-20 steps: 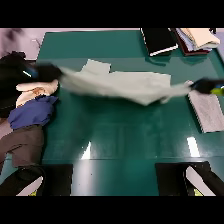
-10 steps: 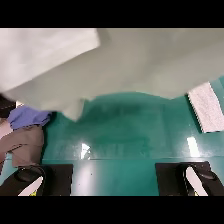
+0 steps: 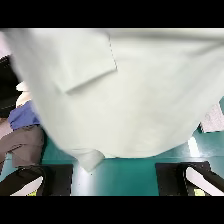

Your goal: Fold the shirts.

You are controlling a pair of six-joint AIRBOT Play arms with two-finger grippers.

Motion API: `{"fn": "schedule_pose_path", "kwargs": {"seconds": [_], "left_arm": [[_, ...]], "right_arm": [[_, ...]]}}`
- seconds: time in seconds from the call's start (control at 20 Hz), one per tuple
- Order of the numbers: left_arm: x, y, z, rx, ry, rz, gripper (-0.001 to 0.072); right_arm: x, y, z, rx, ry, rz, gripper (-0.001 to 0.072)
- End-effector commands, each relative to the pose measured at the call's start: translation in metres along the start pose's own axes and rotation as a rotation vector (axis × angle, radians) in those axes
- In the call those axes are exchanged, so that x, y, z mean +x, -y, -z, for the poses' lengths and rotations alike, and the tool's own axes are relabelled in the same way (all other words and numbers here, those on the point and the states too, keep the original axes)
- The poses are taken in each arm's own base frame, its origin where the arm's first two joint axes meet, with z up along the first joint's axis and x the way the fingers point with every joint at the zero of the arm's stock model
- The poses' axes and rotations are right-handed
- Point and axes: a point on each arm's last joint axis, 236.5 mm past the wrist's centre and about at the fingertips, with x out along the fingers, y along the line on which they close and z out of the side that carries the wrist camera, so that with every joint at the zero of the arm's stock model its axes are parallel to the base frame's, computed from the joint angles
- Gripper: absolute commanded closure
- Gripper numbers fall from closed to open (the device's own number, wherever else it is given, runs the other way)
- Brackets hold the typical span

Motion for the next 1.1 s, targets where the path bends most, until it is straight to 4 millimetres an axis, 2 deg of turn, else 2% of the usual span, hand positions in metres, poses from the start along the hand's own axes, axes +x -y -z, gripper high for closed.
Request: {"fn": "schedule_pose_path", "kwargs": {"seconds": [0.0, 0.05, 0.15, 0.25, 0.35, 0.45, 0.55, 0.65, 0.85, 1.05], "left_arm": [[0.113, -0.041, 0.106, -0.069, -0.325, -0.071, 0.0687], [0.141, -0.055, 0.136, -0.125, -0.405, -0.075, 0.0687], [0.186, -0.076, 0.181, -0.19, -0.513, -0.059, 0.0687], [0.222, -0.09, 0.213, -0.191, -0.564, -0.051, 0.0686], [0.252, -0.101, 0.231, -0.186, -0.56, -0.062, 0.0686], [0.27, -0.108, 0.237, -0.193, -0.532, -0.073, 0.0687], [0.274, -0.11, 0.236, -0.191, -0.516, -0.076, 0.0687], [0.268, -0.107, 0.246, -0.144, -0.571, -0.057, 0.0687], [0.244, -0.1, 0.283, -0.076, -0.759, -0.007, 0.0686], [0.239, -0.105, 0.31, -0.099, -0.825, -0.027, 0.0685]], "right_arm": [[0.103, 0.012, 0.072, 0.06, -0.347, -0.055, 0.0699], [0.132, 0.018, 0.1, 0.068, -0.455, -0.047, 0.0699], [0.189, 0.027, 0.154, 0.083, -0.63, -0.041, 0.0699], [0.236, 0.032, 0.184, 0.105, -0.692, -0.039, 0.0699], [0.274, 0.04, 0.189, 0.139, -0.677, -0.03, 0.0699], [0.296, 0.045, 0.18, 0.136, -0.66, -0.029, 0.0699], [0.302, 0.044, 0.162, 0.114, -0.629, -0.032, 0.0699], [0.294, 0.042, 0.158, 0.083, -0.632, -0.042, 0.0699], [0.276, 0.036, 0.198, 0.096, -0.714, -0.05, 0.0698], [0.271, 0.033, 0.239, 0.124, -0.761, -0.048, 0.0698]]}}
